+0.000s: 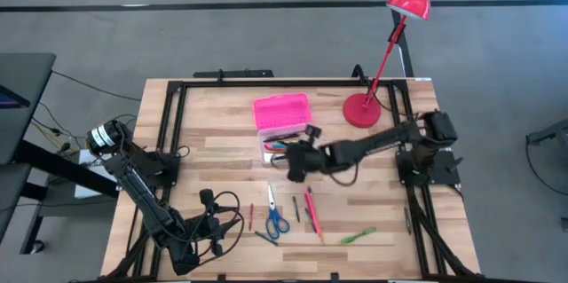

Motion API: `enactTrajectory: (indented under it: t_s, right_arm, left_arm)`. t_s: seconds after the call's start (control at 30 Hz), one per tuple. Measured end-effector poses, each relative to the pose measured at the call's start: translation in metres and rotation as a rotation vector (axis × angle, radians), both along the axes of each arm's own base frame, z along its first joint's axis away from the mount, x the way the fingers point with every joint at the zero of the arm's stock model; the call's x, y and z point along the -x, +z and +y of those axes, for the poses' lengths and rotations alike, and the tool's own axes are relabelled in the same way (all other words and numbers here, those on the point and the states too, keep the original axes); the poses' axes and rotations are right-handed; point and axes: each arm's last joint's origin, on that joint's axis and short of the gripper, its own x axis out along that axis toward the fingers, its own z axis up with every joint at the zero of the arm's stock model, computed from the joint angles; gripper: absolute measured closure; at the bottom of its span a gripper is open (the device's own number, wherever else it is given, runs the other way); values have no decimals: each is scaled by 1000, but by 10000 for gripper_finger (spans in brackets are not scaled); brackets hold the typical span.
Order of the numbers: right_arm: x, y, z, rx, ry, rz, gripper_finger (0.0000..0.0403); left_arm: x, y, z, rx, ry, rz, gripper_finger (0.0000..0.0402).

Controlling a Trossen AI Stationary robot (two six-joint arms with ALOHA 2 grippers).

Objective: Pick & place school supplies into a supply box
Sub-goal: Put the black pen into the pink supply box

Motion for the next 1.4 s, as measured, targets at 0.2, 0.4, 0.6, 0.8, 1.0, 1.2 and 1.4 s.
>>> enactTrajectory:
  t_s: [0.2, 0.4, 0.6, 0.8, 1.0, 1.2, 1.4]
  right_arm:
    - [-14, 9, -34, -41, 50, -101, 396]
    - [-18, -6, -48, -96, 53, -69, 396]
    - [-25, -31, -51, -103, 53, -13, 395]
    - [-26, -41, -56, -104, 40, 17, 375]
    - [-25, -38, -57, -104, 41, 18, 373]
    - [-23, -40, -53, -123, 64, 45, 367]
    - [-23, -41, -48, -118, 69, 55, 334]
  left_arm:
    - [2, -2, 2, 4, 13, 13, 246]
    - [2, -2, 3, 29, 28, 9, 246]
    - [2, -2, 2, 58, 32, 8, 246]
    - [2, -2, 3, 55, 29, 15, 246]
    - [2, -3, 3, 47, 27, 19, 246]
    - [2, -3, 3, 46, 27, 19, 246]
    - [2, -3, 3, 46, 27, 19, 246]
